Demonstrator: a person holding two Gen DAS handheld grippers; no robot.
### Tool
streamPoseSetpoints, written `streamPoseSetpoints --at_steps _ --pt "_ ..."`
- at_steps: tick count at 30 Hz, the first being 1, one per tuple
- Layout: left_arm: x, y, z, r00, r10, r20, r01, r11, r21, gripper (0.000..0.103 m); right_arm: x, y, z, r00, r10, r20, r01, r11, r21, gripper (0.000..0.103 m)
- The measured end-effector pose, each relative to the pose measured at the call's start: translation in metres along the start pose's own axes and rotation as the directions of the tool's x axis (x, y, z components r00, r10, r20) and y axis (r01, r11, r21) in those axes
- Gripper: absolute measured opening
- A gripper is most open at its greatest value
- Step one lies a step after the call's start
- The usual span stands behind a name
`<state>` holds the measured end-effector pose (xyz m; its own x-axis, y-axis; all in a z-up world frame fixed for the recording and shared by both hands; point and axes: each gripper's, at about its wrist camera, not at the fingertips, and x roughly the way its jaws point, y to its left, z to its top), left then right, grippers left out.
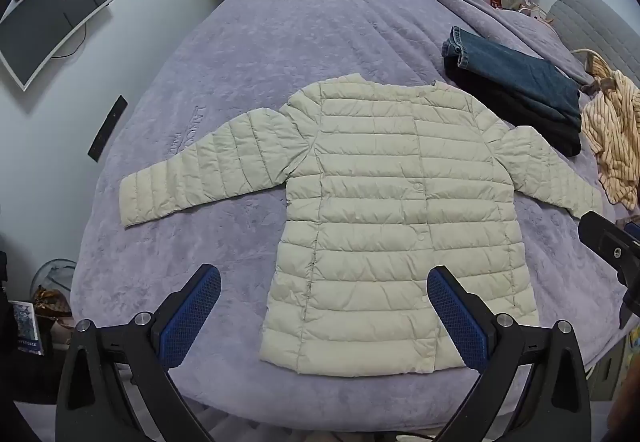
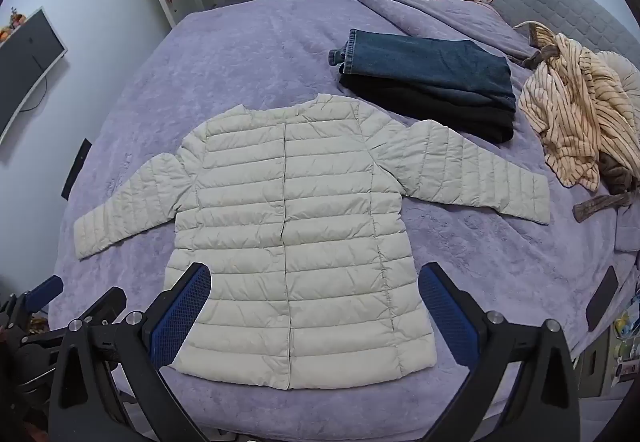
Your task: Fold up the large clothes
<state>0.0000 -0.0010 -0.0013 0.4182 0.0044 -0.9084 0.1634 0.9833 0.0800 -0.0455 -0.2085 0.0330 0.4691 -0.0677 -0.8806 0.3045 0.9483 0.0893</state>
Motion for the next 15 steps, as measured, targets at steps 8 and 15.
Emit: streamPoseSetpoints --at_steps 8,15 --pt "-0.011 -0.002 0.003 1.000 0.009 0.017 -0.009 1.000 -0.001 0.103 -0.008 -0.002 0.000 1.000 -0.015 0.002 0.015 1.000 0.005 0.103" --pt "-0.016 0.003 0.001 1.000 -0.010 0.021 0.010 1.000 -0.007 0.103 -0.008 0.002 -0.001 0.999 0.053 -0.013 -0.053 0.999 0.003 0.103"
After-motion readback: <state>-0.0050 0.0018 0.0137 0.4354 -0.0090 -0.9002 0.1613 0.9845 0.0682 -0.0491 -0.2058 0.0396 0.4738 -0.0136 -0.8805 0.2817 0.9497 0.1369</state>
